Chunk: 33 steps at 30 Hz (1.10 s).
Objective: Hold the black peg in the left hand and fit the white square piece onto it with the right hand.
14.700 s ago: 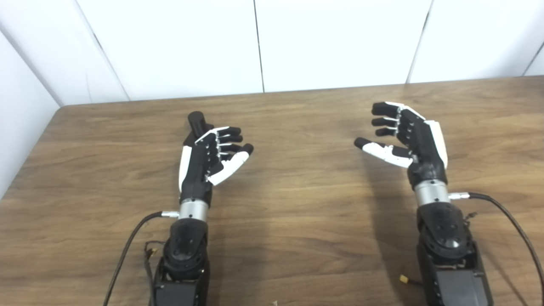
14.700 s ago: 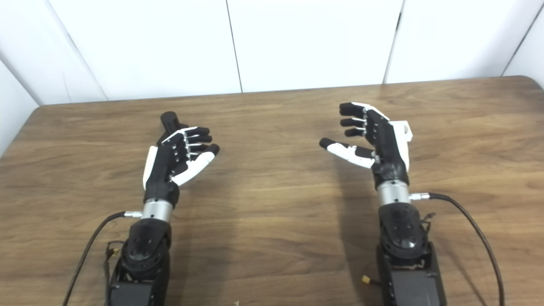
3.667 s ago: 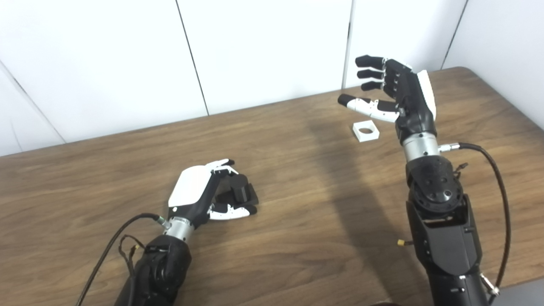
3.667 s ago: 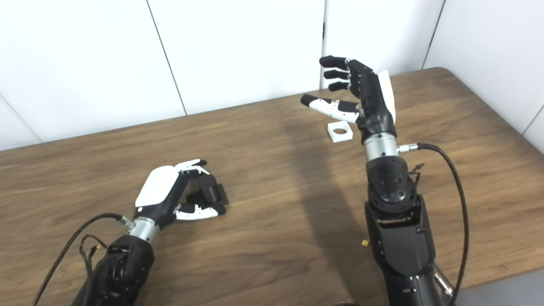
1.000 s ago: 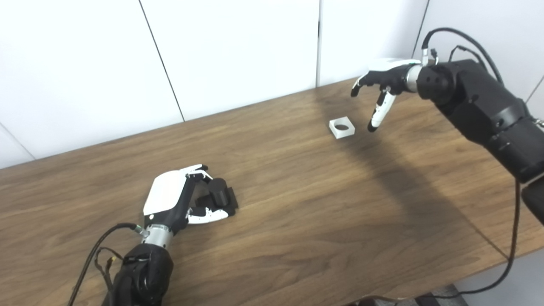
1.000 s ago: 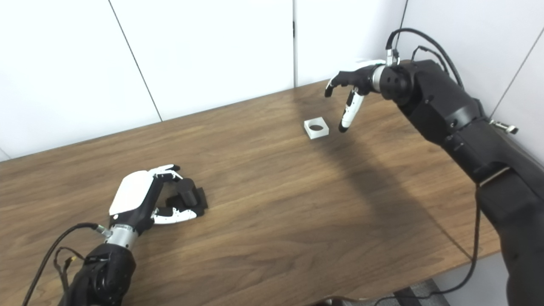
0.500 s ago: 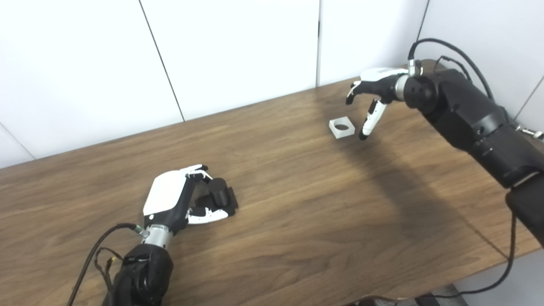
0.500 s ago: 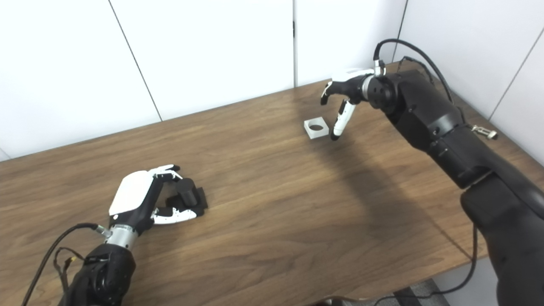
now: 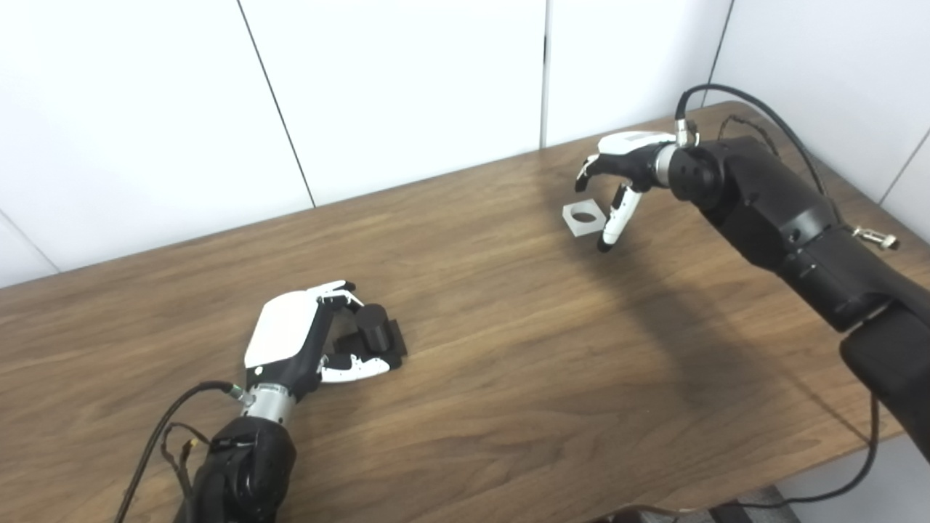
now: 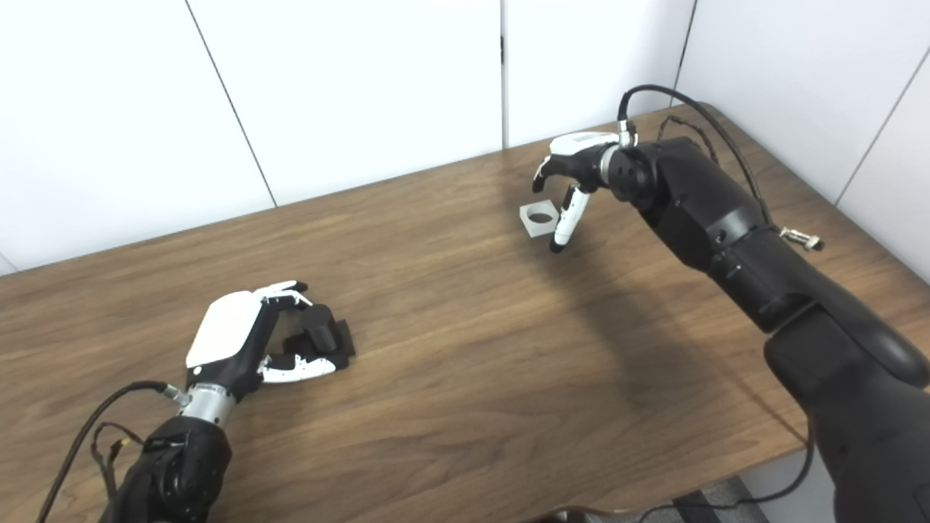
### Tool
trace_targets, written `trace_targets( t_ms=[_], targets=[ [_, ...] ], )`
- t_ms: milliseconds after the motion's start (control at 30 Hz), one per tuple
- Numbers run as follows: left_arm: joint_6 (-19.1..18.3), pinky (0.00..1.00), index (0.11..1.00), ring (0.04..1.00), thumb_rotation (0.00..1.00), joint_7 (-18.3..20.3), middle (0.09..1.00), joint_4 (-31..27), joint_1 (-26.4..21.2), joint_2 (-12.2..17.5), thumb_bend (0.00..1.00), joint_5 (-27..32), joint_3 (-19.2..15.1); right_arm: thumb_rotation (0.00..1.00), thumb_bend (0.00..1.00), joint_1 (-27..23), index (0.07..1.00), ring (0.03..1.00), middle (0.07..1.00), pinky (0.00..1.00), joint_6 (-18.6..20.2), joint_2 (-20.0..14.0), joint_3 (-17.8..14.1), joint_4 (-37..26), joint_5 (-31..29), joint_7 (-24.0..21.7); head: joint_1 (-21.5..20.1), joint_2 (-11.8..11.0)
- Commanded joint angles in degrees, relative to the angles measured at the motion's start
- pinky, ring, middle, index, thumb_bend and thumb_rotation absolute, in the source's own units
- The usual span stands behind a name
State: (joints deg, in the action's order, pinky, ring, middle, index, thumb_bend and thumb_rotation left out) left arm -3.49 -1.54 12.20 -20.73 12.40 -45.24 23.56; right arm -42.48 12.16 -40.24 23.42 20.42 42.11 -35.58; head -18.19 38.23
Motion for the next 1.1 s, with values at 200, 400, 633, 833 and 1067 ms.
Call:
trace_targets(
  t_ms=[200,400,633,833,1067],
  targets=[
    [-4.62,0.79,0.542,0.846,0.33,3.38,0.840,2.19,2.76,3.28,0.89,-2.39,0.18,0.28,0.90,-1.02,0.822,0.966,0.954,0.94,-1.15,0.36,-0.86,0.17,0.36,3.35,-0.01,0.03],
    [-4.54,0.79,0.544,0.842,0.35,3.53,0.838,1.45,3.08,3.50,0.90,-2.32,0.09,0.27,0.86,-0.24,0.807,0.961,0.943,0.96,-1.77,0.57,-0.93,1.52,0.24,4.80,0.59,0.76],
    [-4.82,0.79,0.543,0.845,0.35,4.07,0.839,0.90,3.34,3.77,0.89,-2.01,-0.24,0.26,0.82,-0.25,0.783,0.947,0.924,0.94,-4.12,1.04,-0.53,4.11,0.27,7.72,0.82,1.03],
    [-5.01,0.80,0.548,0.848,0.34,4.40,0.843,0.59,3.46,4.09,0.89,-2.00,-0.41,0.25,0.81,-0.49,0.769,0.922,0.903,0.90,-6.00,1.03,-0.25,6.05,0.48,9.67,1.11,1.11],
    [-5.33,0.79,0.545,0.846,0.33,5.17,0.842,-0.50,3.93,4.55,0.89,-2.33,-0.74,0.24,0.82,-0.96,0.769,0.913,0.897,0.90,-6.83,0.39,-0.12,7.26,0.70,9.49,1.18,1.33]
  ],
)
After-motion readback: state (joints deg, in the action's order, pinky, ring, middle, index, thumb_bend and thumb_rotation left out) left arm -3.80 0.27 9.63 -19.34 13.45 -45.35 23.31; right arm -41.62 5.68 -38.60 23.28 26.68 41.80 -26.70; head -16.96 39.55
